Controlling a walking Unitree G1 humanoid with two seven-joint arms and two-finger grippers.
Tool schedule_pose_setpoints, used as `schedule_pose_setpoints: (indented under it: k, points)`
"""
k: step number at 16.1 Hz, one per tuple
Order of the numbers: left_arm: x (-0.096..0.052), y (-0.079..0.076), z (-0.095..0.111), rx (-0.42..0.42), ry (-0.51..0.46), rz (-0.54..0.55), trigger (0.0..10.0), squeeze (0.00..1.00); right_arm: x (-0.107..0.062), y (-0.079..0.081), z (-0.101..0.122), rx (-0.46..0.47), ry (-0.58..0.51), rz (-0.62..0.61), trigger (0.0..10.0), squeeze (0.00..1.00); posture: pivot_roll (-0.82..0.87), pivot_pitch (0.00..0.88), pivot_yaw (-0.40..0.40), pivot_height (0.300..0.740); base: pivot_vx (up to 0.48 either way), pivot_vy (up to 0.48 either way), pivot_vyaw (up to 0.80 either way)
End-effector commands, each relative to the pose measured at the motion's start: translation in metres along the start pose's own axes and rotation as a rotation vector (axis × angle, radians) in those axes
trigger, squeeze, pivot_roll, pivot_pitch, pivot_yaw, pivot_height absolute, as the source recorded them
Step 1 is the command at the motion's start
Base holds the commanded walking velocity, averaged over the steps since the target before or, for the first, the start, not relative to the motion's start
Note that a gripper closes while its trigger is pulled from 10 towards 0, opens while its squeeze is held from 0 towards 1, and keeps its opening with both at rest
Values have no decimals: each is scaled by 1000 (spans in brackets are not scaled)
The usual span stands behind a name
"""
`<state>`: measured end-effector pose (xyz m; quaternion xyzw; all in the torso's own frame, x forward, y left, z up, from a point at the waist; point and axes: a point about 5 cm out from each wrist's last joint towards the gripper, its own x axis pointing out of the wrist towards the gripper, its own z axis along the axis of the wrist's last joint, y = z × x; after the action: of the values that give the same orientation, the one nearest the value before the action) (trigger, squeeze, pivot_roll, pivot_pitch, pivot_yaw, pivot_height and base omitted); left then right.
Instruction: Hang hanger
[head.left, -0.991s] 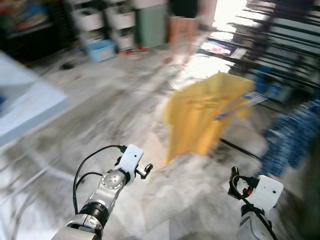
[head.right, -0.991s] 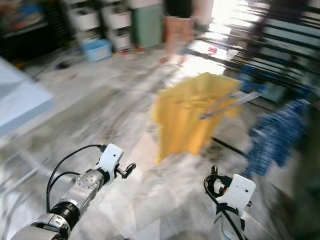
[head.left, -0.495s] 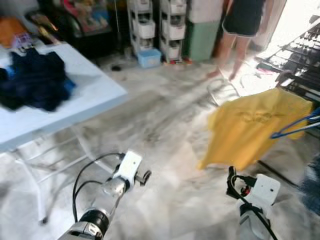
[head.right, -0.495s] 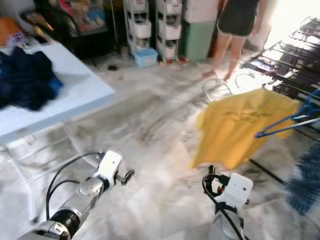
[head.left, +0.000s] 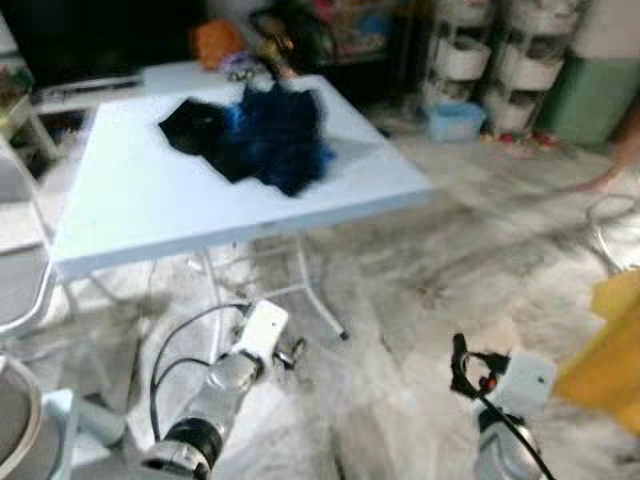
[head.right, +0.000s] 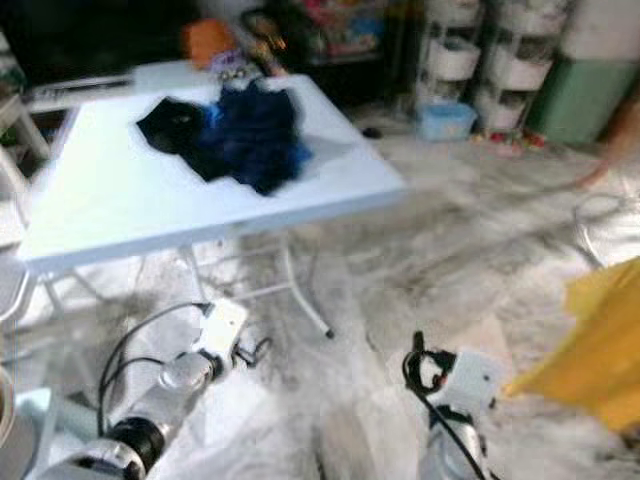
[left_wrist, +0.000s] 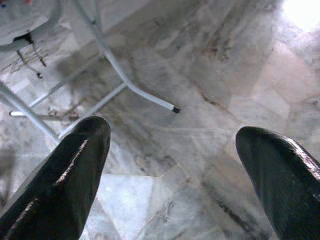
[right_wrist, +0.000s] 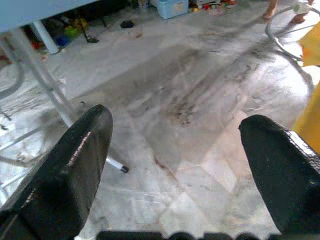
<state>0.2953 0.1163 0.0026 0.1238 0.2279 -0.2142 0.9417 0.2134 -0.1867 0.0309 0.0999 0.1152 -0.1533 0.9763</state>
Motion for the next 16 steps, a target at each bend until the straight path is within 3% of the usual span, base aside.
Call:
schedule_pose_setpoints:
  k: [1,5,12,13,14,15,16]
  points:
    - [-2,11,2,23,-1,26,10000,0,1,5,4,12,-12,13,10000,929,156,0,-39,740,0,480,0]
    - [-1,11,5,37,-8,27,10000,0,2,8,7,3,-17,34,10000,875,168,4,-50,740,0,263,0]
    - [-5,8,-5,-34,-6,44,10000,0,0,16,6,-34,7,114,10000,824,175,30,-88,740,0,0,706]
    - [-5,9,-5,-32,-8,43,10000,0,1,17,7,-29,6,117,10000,612,173,31,-85,740,0,0,0]
    - [-5,9,-4,-25,-14,26,10000,0,1,17,7,-24,5,115,10000,471,173,31,-83,740,0,0,0]
    - [-4,10,-2,-38,-21,16,10000,0,0,17,6,-19,7,111,10000,0,168,30,-80,740,0,0,0]
    - [-4,11,0,-50,-24,15,10000,0,-1,17,6,-14,10,105,10000,0,165,31,-77,740,0,0,0]
